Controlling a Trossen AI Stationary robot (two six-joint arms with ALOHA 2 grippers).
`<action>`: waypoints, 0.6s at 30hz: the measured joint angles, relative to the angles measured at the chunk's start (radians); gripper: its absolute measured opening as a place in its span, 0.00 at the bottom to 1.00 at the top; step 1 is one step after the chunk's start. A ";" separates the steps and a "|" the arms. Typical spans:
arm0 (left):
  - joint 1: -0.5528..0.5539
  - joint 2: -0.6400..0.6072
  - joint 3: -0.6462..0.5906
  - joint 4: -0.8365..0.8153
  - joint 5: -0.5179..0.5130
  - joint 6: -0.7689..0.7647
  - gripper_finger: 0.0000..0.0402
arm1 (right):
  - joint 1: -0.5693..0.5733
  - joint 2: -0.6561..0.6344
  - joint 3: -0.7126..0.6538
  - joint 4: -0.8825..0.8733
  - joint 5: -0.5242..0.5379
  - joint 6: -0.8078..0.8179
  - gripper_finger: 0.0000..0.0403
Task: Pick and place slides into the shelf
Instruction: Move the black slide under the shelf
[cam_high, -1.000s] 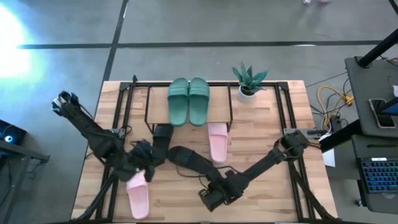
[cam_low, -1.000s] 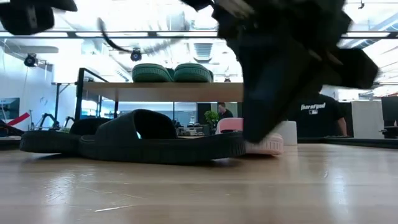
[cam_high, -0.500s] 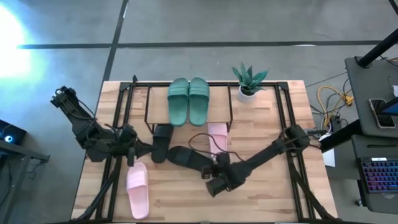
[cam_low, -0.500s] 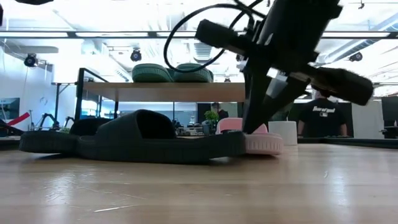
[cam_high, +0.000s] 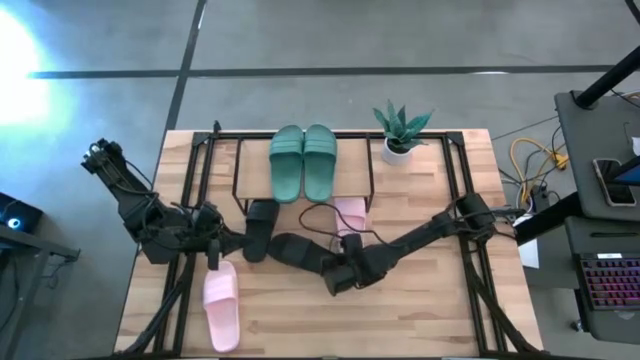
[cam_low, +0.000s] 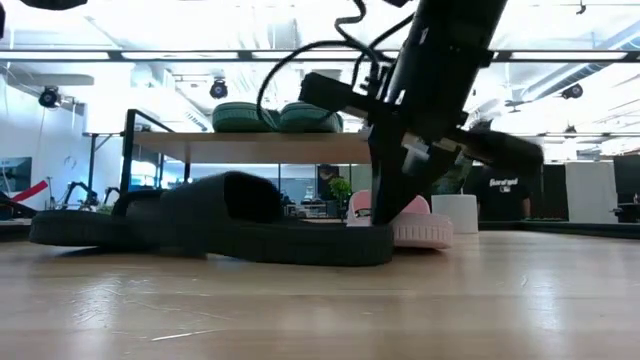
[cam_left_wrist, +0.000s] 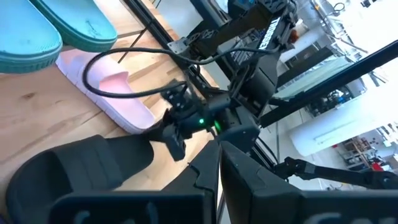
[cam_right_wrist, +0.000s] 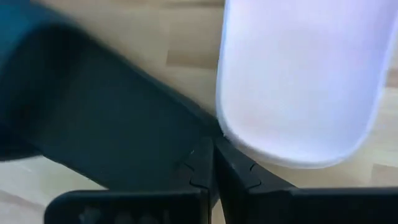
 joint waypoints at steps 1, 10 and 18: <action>0.000 -0.003 0.000 0.000 0.000 0.000 0.00 | 0.000 0.008 0.000 0.030 -0.021 -0.011 0.02; 0.000 -0.020 -0.002 -0.001 0.001 0.013 0.00 | 0.043 0.019 0.022 0.227 -0.081 -0.097 0.02; 0.000 -0.028 -0.002 0.000 0.000 0.027 0.00 | 0.046 0.020 0.063 0.444 -0.029 -0.283 0.02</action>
